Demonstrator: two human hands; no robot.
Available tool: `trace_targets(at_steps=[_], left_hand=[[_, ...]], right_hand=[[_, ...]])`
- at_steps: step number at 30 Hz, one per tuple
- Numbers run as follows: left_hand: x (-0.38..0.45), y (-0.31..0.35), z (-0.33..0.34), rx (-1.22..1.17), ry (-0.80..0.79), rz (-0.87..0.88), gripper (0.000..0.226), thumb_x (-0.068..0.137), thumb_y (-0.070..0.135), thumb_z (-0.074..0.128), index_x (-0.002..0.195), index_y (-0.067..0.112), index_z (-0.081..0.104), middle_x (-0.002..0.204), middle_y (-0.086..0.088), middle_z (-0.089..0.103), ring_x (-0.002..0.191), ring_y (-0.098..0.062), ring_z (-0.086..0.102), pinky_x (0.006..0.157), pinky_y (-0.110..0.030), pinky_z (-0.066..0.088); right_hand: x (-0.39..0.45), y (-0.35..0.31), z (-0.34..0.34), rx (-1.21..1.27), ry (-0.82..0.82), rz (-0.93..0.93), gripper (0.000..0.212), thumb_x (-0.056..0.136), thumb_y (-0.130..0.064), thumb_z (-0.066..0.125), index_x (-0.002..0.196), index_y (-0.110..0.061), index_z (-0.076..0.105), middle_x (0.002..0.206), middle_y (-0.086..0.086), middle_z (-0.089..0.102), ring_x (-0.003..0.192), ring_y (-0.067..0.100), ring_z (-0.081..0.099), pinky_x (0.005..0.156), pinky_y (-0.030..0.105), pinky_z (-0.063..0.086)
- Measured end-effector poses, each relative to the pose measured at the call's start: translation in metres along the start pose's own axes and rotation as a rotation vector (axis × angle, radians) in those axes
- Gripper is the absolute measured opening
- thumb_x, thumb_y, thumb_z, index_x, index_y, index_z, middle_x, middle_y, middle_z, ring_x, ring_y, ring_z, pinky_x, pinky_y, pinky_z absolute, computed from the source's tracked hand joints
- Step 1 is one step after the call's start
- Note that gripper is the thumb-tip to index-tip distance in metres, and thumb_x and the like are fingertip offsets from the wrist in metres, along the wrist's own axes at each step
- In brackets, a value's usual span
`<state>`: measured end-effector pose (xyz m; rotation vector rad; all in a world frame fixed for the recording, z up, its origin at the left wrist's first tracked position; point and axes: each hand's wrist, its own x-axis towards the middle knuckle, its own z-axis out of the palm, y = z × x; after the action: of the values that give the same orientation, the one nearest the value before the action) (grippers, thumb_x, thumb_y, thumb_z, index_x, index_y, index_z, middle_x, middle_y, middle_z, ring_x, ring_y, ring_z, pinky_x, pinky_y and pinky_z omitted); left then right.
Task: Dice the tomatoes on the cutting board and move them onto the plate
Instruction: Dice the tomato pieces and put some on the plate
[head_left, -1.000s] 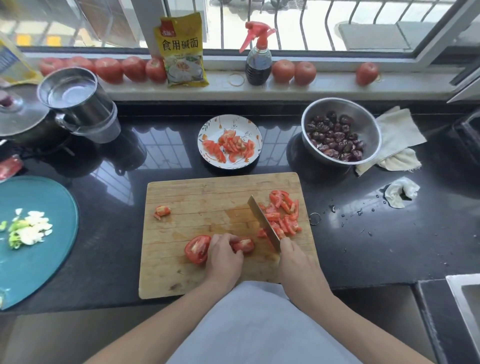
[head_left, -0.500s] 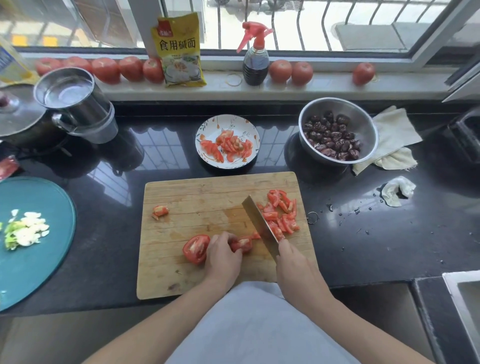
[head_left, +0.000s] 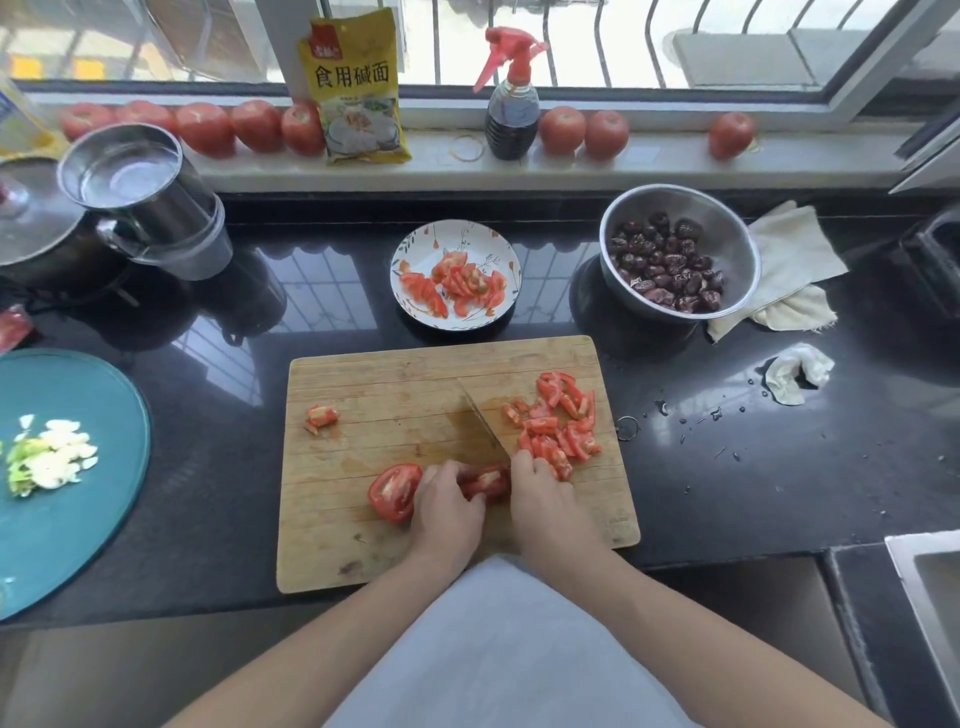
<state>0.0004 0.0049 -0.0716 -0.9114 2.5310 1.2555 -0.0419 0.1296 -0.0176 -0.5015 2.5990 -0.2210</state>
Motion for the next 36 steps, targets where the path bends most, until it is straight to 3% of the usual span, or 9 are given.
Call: trace_targets(at_steps=[2,5,10,14,21,27,33,36], left_hand=[[0.0,0.0,-0.001,-0.018,-0.007,0.001,0.018,0.09,0.011,0.073,0.106,0.018,0.069,0.104,0.003,0.058,0.104,-0.021,0.06,0.09,-0.032,0.048],[-0.001,-0.001,0.001,-0.036,-0.001,-0.014,0.019,0.09,0.01,0.073,0.107,0.019,0.069,0.105,0.005,0.058,0.104,-0.019,0.061,0.089,-0.032,0.049],[0.0,-0.001,0.002,-0.026,-0.004,-0.026,0.021,0.091,0.009,0.072,0.11,0.018,0.068,0.107,0.004,0.058,0.103,-0.016,0.058,0.089,-0.031,0.049],[0.0,0.0,0.003,-0.037,-0.003,-0.029,0.021,0.09,0.009,0.073,0.108,0.019,0.068,0.107,0.005,0.058,0.103,-0.016,0.058,0.086,-0.026,0.045],[0.0,-0.002,0.003,-0.039,-0.006,-0.015,0.02,0.09,0.008,0.072,0.106,0.019,0.067,0.106,0.005,0.058,0.104,-0.017,0.06,0.09,-0.032,0.05],[0.003,-0.004,0.003,-0.036,-0.009,-0.01,0.02,0.091,0.009,0.072,0.108,0.018,0.067,0.108,0.003,0.058,0.105,-0.019,0.06,0.092,-0.035,0.051],[0.004,-0.003,0.002,-0.007,-0.022,0.005,0.021,0.09,0.011,0.073,0.111,0.014,0.07,0.106,0.0,0.058,0.106,-0.023,0.061,0.093,-0.033,0.048],[0.002,-0.002,0.0,-0.002,-0.029,0.013,0.02,0.09,0.013,0.073,0.109,0.014,0.07,0.107,-0.001,0.06,0.107,-0.024,0.061,0.093,-0.034,0.049]], right_hand=[[0.006,0.007,-0.006,0.099,-0.013,0.054,0.022,0.094,-0.004,0.037,0.108,-0.02,0.035,0.112,0.005,0.052,0.098,0.036,0.056,0.068,0.039,0.033],[-0.003,0.028,-0.01,0.197,0.04,0.052,0.014,0.095,-0.013,0.038,0.091,-0.023,0.03,0.094,0.002,0.055,0.083,0.035,0.052,0.062,0.04,0.033],[-0.022,0.038,-0.014,0.235,0.132,0.037,0.024,0.101,-0.02,0.038,0.087,-0.033,0.024,0.079,-0.008,0.047,0.071,0.026,0.046,0.061,0.041,0.037],[-0.022,0.034,-0.008,0.201,0.107,0.099,0.03,0.097,-0.012,0.034,0.082,-0.035,0.02,0.081,-0.008,0.047,0.077,0.032,0.051,0.065,0.045,0.042],[-0.025,0.022,-0.014,0.146,0.013,0.139,0.024,0.092,-0.002,0.024,0.089,-0.026,0.026,0.092,-0.003,0.048,0.08,0.03,0.045,0.063,0.039,0.029],[-0.025,0.018,-0.017,0.101,-0.048,0.121,0.028,0.09,0.003,0.024,0.094,-0.024,0.028,0.101,0.0,0.051,0.087,0.032,0.052,0.067,0.042,0.038],[0.002,-0.008,-0.003,0.004,0.011,0.002,0.019,0.096,-0.008,0.043,0.11,-0.018,0.036,0.11,0.003,0.054,0.097,0.033,0.064,0.068,0.04,0.043],[0.012,-0.007,0.0,0.085,0.055,-0.021,0.022,0.093,-0.016,0.051,0.103,-0.024,0.034,0.103,-0.001,0.055,0.092,0.031,0.063,0.068,0.042,0.048]])
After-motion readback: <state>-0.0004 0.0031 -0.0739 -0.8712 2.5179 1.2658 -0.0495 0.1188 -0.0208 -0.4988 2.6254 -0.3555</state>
